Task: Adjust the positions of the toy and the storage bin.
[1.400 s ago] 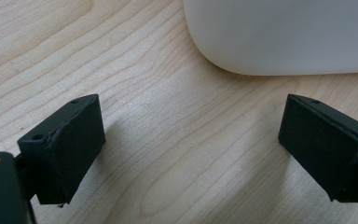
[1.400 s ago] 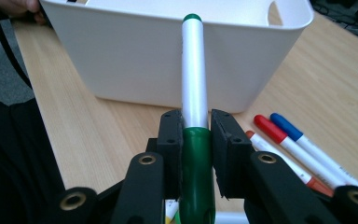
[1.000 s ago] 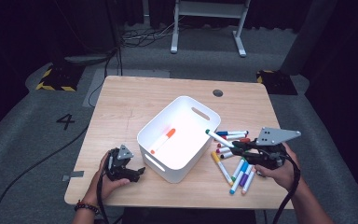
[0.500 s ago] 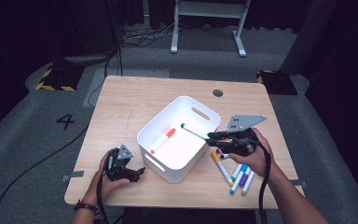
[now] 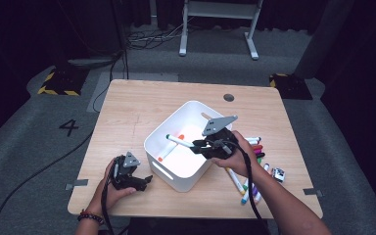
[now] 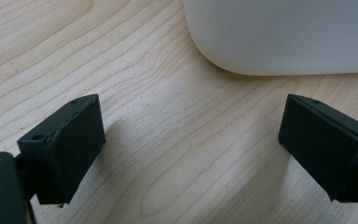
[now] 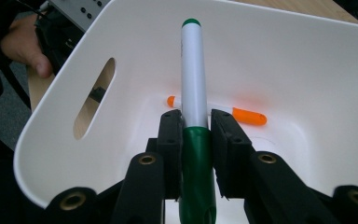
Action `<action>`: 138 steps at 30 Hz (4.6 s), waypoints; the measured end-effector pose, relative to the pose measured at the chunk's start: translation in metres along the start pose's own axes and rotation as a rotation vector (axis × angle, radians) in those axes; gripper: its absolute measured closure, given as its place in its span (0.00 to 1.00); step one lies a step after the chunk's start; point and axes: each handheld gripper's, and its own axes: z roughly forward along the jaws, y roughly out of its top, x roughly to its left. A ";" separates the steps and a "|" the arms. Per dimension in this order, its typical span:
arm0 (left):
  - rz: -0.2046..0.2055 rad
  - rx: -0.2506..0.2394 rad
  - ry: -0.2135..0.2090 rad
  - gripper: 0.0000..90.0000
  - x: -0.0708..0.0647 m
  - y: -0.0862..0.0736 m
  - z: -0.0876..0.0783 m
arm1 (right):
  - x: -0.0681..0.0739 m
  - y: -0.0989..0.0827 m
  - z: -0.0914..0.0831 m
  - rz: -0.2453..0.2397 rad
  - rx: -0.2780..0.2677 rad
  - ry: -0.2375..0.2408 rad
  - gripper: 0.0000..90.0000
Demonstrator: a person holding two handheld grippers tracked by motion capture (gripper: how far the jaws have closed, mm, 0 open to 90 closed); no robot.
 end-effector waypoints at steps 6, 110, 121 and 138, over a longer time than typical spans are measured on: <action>0.001 0.000 -0.001 0.08 0.000 0.000 0.000 | 0.002 0.009 0.020 -0.002 0.056 0.016 0.83; 0.007 -0.003 -0.007 0.08 0.000 0.000 0.000 | -0.018 -0.156 0.033 0.205 0.155 -0.130 0.81; 0.004 -0.001 -0.004 0.08 0.000 0.000 0.000 | -0.017 -0.155 0.024 0.214 0.093 -0.089 0.83; 0.007 -0.003 -0.007 0.08 0.000 0.000 0.000 | -0.015 -0.136 -0.038 0.185 -0.137 -0.059 0.83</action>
